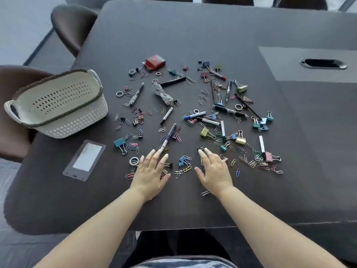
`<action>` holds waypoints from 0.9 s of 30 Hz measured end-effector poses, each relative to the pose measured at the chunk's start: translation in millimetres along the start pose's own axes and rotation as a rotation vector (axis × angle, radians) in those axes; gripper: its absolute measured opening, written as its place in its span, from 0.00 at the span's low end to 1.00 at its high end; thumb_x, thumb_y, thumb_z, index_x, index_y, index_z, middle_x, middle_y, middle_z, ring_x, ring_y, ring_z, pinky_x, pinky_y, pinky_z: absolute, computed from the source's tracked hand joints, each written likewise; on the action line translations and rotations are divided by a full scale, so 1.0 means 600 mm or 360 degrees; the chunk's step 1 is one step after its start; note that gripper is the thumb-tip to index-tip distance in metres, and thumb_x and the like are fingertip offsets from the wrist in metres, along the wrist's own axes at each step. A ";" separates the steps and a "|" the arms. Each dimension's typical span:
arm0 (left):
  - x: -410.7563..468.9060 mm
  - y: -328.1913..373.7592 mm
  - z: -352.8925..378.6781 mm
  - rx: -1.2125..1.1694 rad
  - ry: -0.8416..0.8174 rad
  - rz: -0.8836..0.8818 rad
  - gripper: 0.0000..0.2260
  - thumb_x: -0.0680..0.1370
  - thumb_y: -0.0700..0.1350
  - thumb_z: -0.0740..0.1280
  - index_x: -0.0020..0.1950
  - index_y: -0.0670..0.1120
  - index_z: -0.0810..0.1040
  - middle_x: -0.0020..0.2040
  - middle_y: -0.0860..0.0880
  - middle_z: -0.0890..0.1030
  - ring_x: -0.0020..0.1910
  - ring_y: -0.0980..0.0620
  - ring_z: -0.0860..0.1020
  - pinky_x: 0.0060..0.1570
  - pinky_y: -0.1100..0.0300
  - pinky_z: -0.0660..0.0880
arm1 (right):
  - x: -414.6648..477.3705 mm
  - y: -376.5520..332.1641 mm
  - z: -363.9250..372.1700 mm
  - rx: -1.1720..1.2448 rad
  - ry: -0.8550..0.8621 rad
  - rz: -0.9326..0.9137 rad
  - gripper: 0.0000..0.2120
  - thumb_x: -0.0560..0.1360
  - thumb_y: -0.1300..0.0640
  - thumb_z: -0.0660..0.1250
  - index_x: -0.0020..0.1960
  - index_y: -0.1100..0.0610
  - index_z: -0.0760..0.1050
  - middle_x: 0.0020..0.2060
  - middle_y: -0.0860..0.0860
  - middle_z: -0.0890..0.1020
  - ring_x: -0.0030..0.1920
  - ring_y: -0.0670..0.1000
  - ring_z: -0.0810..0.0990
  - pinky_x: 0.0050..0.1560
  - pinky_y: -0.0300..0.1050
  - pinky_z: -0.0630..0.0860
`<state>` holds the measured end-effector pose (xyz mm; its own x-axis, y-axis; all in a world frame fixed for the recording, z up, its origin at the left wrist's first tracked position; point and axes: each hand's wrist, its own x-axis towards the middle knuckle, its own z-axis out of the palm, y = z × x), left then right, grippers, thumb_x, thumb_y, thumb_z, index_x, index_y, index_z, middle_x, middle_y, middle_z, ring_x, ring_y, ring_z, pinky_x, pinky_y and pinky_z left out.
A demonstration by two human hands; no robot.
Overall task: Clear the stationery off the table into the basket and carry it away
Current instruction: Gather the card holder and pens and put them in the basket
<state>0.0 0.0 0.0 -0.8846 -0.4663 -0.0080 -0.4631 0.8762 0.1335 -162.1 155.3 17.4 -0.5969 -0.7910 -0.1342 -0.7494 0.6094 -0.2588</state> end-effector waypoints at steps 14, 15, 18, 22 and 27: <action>-0.011 -0.014 0.043 0.0085 -0.0138 -0.0143 0.35 0.71 0.67 0.48 0.75 0.52 0.50 0.76 0.49 0.49 0.74 0.49 0.36 0.67 0.40 0.42 | -0.010 0.000 0.057 -0.0169 -0.0120 0.0018 0.38 0.68 0.31 0.41 0.74 0.46 0.46 0.75 0.51 0.47 0.74 0.55 0.42 0.71 0.59 0.40; 0.008 -0.017 0.040 0.0075 -0.0154 -0.0182 0.36 0.70 0.68 0.45 0.75 0.54 0.44 0.76 0.50 0.44 0.72 0.50 0.33 0.67 0.40 0.38 | 0.006 -0.003 0.054 -0.0188 -0.0124 0.0028 0.39 0.67 0.30 0.39 0.74 0.46 0.43 0.75 0.51 0.45 0.74 0.56 0.39 0.71 0.60 0.39; 0.054 -0.023 0.027 0.0076 -0.0295 -0.0282 0.35 0.66 0.70 0.36 0.69 0.58 0.31 0.74 0.51 0.33 0.69 0.49 0.26 0.65 0.40 0.31 | 0.053 -0.011 0.046 -0.0243 -0.0177 0.0099 0.40 0.68 0.28 0.41 0.74 0.45 0.37 0.74 0.51 0.38 0.73 0.58 0.34 0.69 0.64 0.37; 0.088 -0.031 0.031 0.0080 -0.0222 -0.0187 0.35 0.68 0.70 0.38 0.71 0.57 0.34 0.74 0.52 0.34 0.71 0.49 0.29 0.66 0.41 0.33 | 0.095 -0.012 0.041 -0.0225 -0.0168 0.0199 0.43 0.68 0.26 0.47 0.73 0.45 0.32 0.74 0.52 0.34 0.71 0.60 0.30 0.66 0.67 0.34; 0.136 -0.040 0.039 0.0082 -0.0068 0.0093 0.31 0.74 0.65 0.48 0.74 0.53 0.52 0.75 0.46 0.57 0.74 0.46 0.48 0.68 0.38 0.52 | 0.150 0.007 0.029 -0.0201 -0.0165 0.0220 0.44 0.68 0.26 0.48 0.73 0.45 0.34 0.74 0.52 0.35 0.72 0.60 0.31 0.69 0.65 0.36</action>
<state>-62.7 -56.2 -27.2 -0.9113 -0.4095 -0.0441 -0.4118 0.9074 0.0835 -214.1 85.8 -12.3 -0.6688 -0.6965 -0.2599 -0.6961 0.7094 -0.1100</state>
